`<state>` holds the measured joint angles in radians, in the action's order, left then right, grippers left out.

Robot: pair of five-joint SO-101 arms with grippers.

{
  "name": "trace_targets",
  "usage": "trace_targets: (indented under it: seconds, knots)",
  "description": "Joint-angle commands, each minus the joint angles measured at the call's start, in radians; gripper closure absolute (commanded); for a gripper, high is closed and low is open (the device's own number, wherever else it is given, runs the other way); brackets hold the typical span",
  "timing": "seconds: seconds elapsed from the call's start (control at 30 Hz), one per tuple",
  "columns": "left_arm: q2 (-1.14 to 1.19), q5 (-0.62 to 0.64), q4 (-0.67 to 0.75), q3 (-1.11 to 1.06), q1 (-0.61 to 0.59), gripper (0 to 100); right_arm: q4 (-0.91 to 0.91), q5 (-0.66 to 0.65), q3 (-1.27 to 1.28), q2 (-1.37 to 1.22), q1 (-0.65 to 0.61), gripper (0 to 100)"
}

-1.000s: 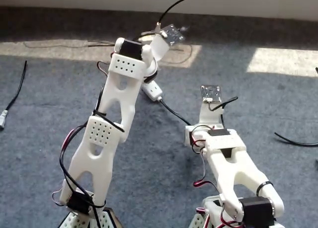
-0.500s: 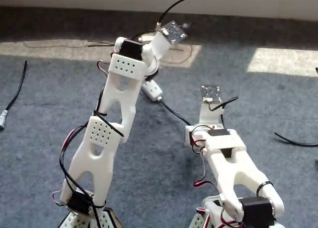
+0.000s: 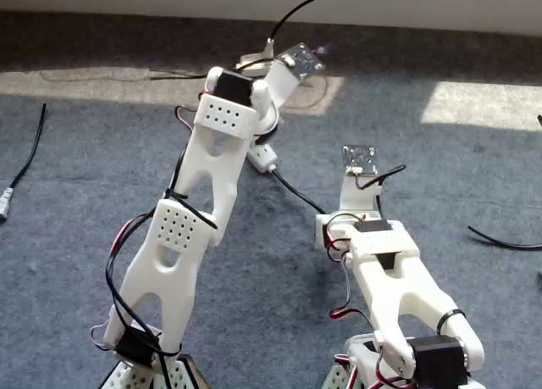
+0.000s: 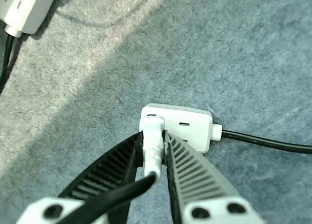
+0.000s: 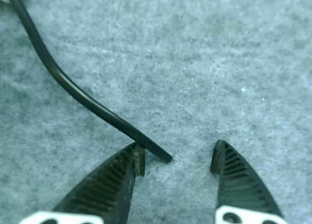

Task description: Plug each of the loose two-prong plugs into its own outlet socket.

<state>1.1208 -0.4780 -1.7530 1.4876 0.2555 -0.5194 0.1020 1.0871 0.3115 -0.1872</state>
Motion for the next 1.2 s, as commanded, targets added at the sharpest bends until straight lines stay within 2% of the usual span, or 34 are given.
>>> trace_targets:
  seconds: [0.0,0.97,1.17]
  knots:
    - [-0.019,0.006,-0.008,-0.036,-0.041,100,0.015,0.003,-0.001,0.019,0.019,76.4]
    - [-0.021,0.008,0.000,-0.031,-0.016,100,0.015,0.003,-0.002,0.019,0.019,76.4]
    - [-0.025,0.048,0.000,-0.030,-0.005,100,0.015,0.003,-0.002,0.019,0.019,76.4]
